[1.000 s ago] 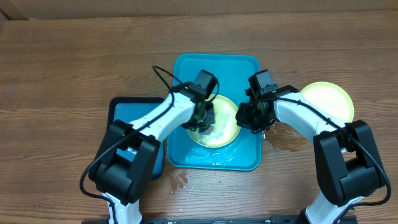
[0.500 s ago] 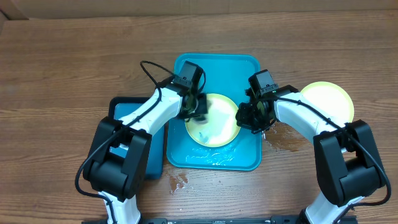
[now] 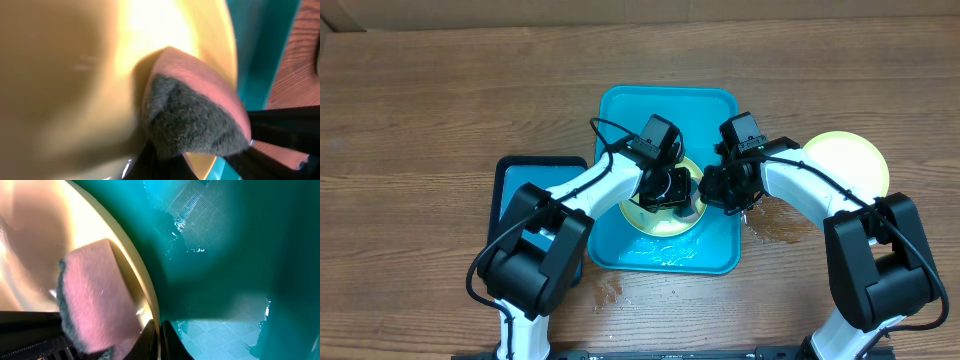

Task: Clean dirty plates on tray and stack at the side
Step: 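Scrub the yellow plate with the sponge while the right gripper holds it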

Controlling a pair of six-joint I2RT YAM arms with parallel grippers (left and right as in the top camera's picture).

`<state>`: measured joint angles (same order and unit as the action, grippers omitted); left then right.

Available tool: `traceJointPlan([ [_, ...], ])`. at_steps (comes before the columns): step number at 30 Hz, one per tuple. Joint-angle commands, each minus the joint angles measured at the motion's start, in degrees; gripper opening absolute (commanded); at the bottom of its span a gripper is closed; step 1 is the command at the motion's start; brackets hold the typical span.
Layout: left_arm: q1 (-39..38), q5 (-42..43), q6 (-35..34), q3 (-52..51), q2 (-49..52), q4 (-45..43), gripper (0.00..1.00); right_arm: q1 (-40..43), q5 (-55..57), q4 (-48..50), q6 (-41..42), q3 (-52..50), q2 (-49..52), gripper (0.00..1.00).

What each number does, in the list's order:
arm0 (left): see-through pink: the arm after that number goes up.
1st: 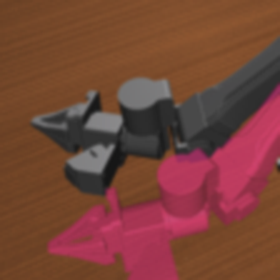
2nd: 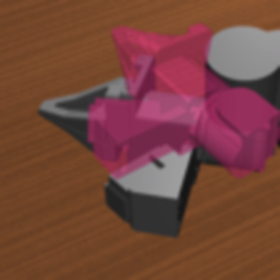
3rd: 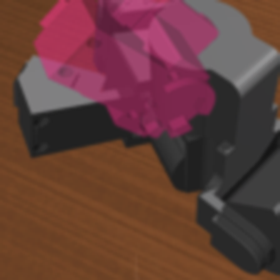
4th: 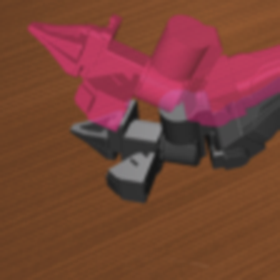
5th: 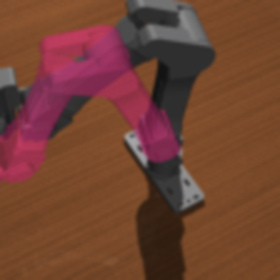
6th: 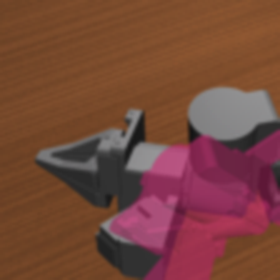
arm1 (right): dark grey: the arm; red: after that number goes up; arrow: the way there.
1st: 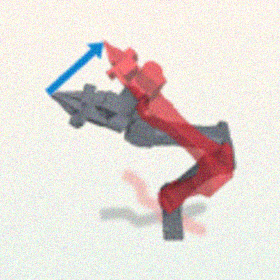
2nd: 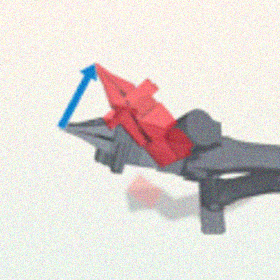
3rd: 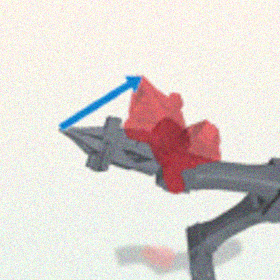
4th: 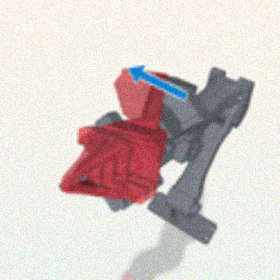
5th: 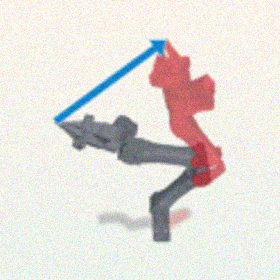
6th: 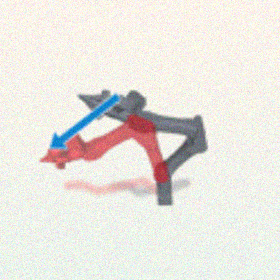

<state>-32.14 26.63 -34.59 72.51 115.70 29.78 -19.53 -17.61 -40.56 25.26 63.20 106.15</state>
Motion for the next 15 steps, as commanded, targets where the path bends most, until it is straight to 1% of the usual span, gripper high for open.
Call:
traceJointPlan([
  [1, 1.42, -2.14, -0.74, -0.35, 0.85, 4.15, 0.04, 0.24, 2.08, -0.46, 0.02, -1.38, 0.5, 0.04],
  [4, 2.54, -6.88, -0.76, -0.22, 0.42, 8.72, 0.04, 0.24, 2.08, -0.57, 0.02, -1.38, 0.5, 0.04],
  [7, 3.54, -16.09, -0.76, 0.35, -0.07, 14.93, 0.04, 0.26, 2.08, -0.68, 0.02, -1.38, 0.5, 0.04],
  [9, 4.02, -20.74, -0.81, 0.52, -0.83, 17.42, 0.04, 0.26, 2.1, -0.68, 0.0, -1.38, 0.5, 0.04],
  [11, 4.55, -24.76, -0.83, 0.52, -2.01, 18.78, 0.04, 0.26, 2.1, -0.68, 0.0, -1.38, 0.5, 0.04],
  [15, 5.07, -35.78, -1.01, 0.52, -4.11, 21.07, 0.04, 0.26, 2.1, -0.7, 0.0, -1.38, 0.5, 0.04],
])
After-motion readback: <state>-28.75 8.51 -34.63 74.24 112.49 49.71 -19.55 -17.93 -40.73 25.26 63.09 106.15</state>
